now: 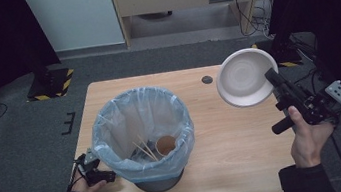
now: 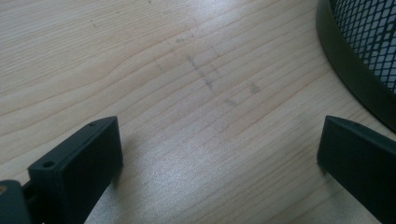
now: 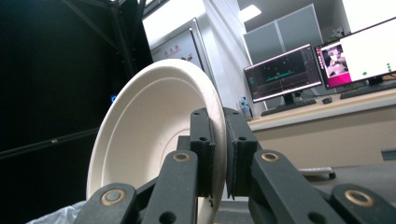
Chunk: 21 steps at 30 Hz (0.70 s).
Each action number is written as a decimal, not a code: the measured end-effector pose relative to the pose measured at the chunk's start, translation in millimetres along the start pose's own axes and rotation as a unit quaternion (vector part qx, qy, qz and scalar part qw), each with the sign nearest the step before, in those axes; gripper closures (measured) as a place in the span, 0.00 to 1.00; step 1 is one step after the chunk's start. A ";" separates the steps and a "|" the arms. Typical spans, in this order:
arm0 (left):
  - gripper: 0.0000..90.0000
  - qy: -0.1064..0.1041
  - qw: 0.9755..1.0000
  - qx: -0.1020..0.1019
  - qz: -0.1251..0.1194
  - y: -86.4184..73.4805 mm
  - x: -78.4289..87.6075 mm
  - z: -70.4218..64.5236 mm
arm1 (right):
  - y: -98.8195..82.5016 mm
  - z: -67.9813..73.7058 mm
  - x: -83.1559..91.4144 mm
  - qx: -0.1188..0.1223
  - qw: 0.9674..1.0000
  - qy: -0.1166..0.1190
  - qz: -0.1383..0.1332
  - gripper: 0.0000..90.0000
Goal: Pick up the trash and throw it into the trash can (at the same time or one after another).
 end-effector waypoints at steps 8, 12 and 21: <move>0.00 0.000 1.000 0.000 0.000 0.0 0.0 0.0 | 8.8 13.4 -7.4 0.001 1.000 0.016 -0.010 0.93; 0.00 0.000 1.000 0.000 0.000 0.0 0.0 0.0 | 10.6 23.6 -14.6 0.003 1.000 0.027 -0.010 0.93; 0.00 0.000 1.000 0.000 0.000 0.0 0.0 0.0 | 14.7 47.9 -29.0 0.007 0.999 0.052 -0.013 0.93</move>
Point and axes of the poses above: each handheld gripper's, and its own axes: x roughly backward along the jaws, y roughly out of its top, z roughly to its left, the point moved 10 cm from there along -x, roughly forward along the jaws, and after that the axes turned 1 degree about x, right-handed, at the moved point
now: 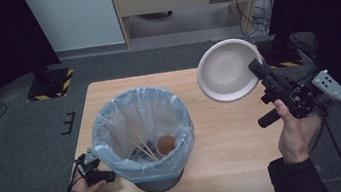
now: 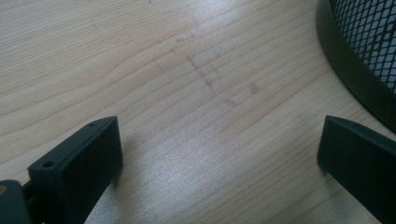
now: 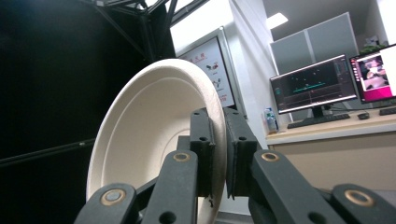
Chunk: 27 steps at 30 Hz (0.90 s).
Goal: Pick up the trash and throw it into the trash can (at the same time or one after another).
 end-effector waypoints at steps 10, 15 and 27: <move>0.00 0.000 1.000 0.000 0.000 0.0 0.0 0.0 | -4.5 21.4 -16.1 0.003 1.000 0.025 0.009 0.93; 0.00 0.000 1.000 0.000 0.000 0.0 0.0 0.0 | -6.7 33.7 -26.1 0.007 0.999 0.038 0.016 0.93; 0.00 0.000 1.000 0.000 0.000 0.0 0.0 0.0 | -23.2 56.9 -44.9 0.007 0.997 0.064 0.037 0.93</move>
Point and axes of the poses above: each handheld gripper's, and its own axes: x roughly backward along the jaws, y roughly out of its top, z roughly to its left, the point moved 10 cm from there along -x, roughly forward along the jaws, and after that the axes turned 1 degree about x, right-handed, at the moved point
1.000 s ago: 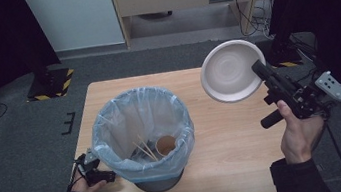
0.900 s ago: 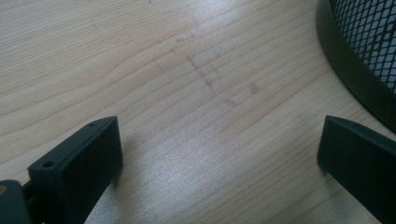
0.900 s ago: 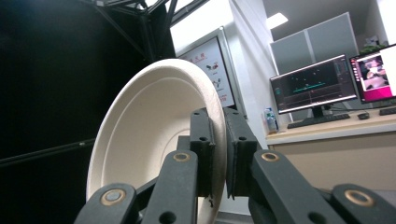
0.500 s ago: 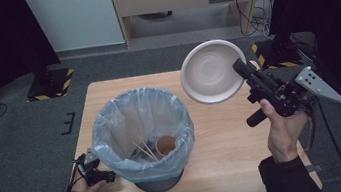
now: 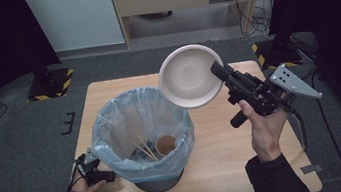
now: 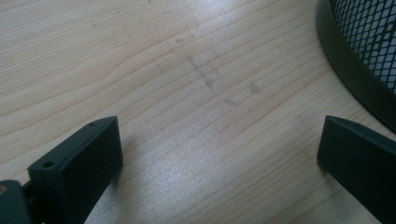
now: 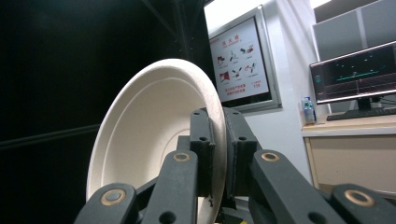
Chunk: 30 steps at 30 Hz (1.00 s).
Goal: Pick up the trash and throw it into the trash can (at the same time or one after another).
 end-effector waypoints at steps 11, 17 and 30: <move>0.00 0.000 1.000 0.000 0.000 0.0 0.0 0.0 | -13.5 21.9 -20.6 0.003 0.999 0.027 0.026 0.93; 0.00 0.000 1.000 0.000 0.000 0.0 0.0 0.0 | -26.8 29.1 -28.6 -0.002 0.998 0.038 0.044 0.93; 0.00 0.000 1.000 0.000 0.000 0.0 0.0 0.0 | -65.6 44.3 -39.1 -0.012 0.989 0.083 0.123 0.90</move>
Point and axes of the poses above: each handheld gripper's, and its own axes: x roughly backward along the jaws, y roughly out of its top, z roughly to its left, the point moved 10 cm from there along -x, roughly forward along the jaws, and after that the axes turned 1 degree about x, right-handed, at the moved point
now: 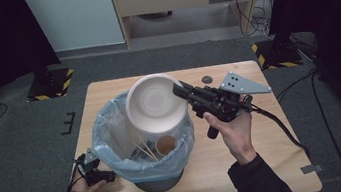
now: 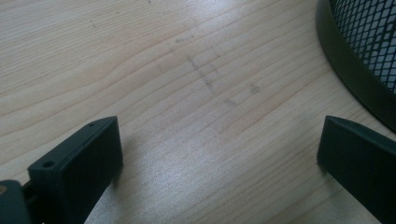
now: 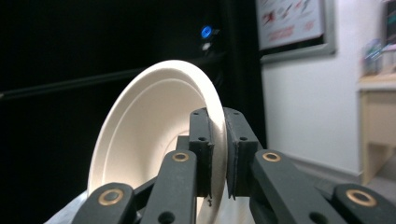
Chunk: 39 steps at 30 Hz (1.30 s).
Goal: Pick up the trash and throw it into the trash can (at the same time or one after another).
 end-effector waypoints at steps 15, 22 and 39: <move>0.00 0.000 1.000 0.000 0.000 0.0 0.0 0.0 | 14.3 -36.6 24.7 0.048 0.994 -0.092 0.024 0.50; 0.00 0.000 1.000 0.000 0.000 0.0 0.0 0.0 | -10.8 -71.7 45.0 0.010 0.991 -0.133 0.020 0.40; 0.00 0.000 1.000 0.000 0.000 0.0 0.0 0.0 | -197.7 -173.4 131.1 -0.052 0.942 -0.243 0.226 0.29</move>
Point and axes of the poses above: each handheld gripper's, and its own axes: x roughly backward along the jaws, y roughly out of its top, z roughly to its left, the point moved 10 cm from there along -x, roughly forward along the jaws, and after that the axes turned 1 degree about x, right-handed, at the moved point
